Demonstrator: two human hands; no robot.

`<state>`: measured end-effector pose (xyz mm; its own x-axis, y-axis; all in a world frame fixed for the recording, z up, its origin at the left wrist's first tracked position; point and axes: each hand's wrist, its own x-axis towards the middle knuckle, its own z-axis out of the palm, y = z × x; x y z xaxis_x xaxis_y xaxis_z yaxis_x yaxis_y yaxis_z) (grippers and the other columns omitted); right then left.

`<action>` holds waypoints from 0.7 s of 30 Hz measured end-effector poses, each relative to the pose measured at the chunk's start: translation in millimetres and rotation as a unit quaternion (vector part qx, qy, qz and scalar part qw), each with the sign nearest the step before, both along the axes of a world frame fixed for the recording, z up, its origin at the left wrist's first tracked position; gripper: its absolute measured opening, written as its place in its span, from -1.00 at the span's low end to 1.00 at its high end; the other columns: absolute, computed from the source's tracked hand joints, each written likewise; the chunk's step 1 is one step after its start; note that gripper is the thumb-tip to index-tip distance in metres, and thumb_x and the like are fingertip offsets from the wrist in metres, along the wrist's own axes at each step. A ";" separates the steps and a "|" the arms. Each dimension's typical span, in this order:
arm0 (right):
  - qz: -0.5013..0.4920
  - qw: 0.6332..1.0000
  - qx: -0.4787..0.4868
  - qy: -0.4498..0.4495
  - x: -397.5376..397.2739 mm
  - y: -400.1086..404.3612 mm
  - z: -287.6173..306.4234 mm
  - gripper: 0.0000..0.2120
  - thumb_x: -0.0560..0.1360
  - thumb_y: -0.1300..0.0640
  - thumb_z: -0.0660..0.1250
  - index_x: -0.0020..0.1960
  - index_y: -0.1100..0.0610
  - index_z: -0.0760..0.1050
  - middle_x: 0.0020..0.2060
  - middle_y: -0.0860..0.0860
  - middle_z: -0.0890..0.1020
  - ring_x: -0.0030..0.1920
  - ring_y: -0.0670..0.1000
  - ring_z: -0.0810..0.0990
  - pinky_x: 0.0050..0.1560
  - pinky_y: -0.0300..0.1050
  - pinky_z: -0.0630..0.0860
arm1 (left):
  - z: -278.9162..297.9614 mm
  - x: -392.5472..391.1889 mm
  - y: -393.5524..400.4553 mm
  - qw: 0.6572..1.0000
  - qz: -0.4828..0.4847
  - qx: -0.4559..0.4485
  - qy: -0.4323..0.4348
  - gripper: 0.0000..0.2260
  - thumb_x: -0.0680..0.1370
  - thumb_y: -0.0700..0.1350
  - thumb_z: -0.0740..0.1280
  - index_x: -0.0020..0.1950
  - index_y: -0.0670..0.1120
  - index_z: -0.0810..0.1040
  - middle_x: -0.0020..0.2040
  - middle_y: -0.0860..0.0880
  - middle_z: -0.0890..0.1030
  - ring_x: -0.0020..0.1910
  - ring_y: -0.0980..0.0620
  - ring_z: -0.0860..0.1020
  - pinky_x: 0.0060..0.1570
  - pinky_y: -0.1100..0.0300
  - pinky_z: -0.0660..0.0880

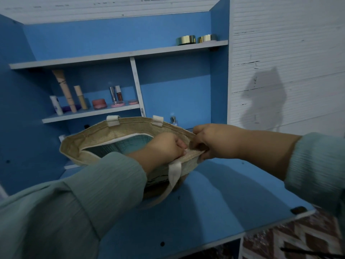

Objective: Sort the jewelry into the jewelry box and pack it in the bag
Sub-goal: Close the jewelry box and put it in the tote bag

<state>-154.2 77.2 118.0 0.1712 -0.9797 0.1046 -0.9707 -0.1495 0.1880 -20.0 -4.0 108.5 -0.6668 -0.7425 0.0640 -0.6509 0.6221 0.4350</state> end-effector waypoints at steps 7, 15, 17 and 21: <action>-0.015 1.000 -0.002 -0.021 2.4 -0.3 5.4 -0.70 0.41 0.03 0.42 0.10 0.11 0.55 -0.06 -0.12 0.32 0.01 -0.02 0.48 -0.14 -0.18 0.37 | 4.4 -0.4 -2.2 0.982 0.026 -0.161 -0.096 -0.71 0.56 -0.19 0.16 -0.38 -0.11 0.33 -0.38 -0.03 0.37 -0.40 0.08 0.33 -0.47 0.26 0.20; -0.058 0.998 -0.002 -0.029 9.4 -4.0 6.0 -0.82 0.43 0.22 0.33 0.03 0.17 0.55 0.00 0.02 0.47 -0.01 0.07 0.52 -0.07 -0.07 0.49 | 30.5 17.7 -17.0 0.944 0.053 -0.172 -0.277 -0.77 0.59 -0.10 0.13 0.04 -0.17 0.54 -0.13 -0.05 0.47 -0.10 -0.02 0.46 -0.04 0.17 0.43; -0.066 0.998 0.003 -0.023 10.0 -5.2 5.3 -0.78 0.44 0.24 0.30 0.08 0.14 0.55 0.03 0.04 0.48 0.01 0.08 0.52 -0.03 -0.04 0.50 | 37.8 29.7 -22.3 0.935 0.066 -0.181 -0.297 -0.72 0.60 -0.08 0.13 0.17 -0.17 0.52 -0.06 -0.06 0.51 -0.03 -0.04 0.48 0.05 0.14 0.45; -0.081 0.997 0.002 0.005 13.9 -8.7 7.9 -0.74 0.46 0.25 0.25 0.13 0.13 0.52 0.05 0.07 0.47 0.04 0.09 0.50 0.02 -0.02 0.48 | 47.1 60.2 -32.3 0.928 0.121 -0.192 -0.297 -0.73 0.59 -0.05 0.18 0.17 -0.15 0.53 -0.01 -0.06 0.53 -0.03 -0.01 0.49 -0.01 0.16 0.45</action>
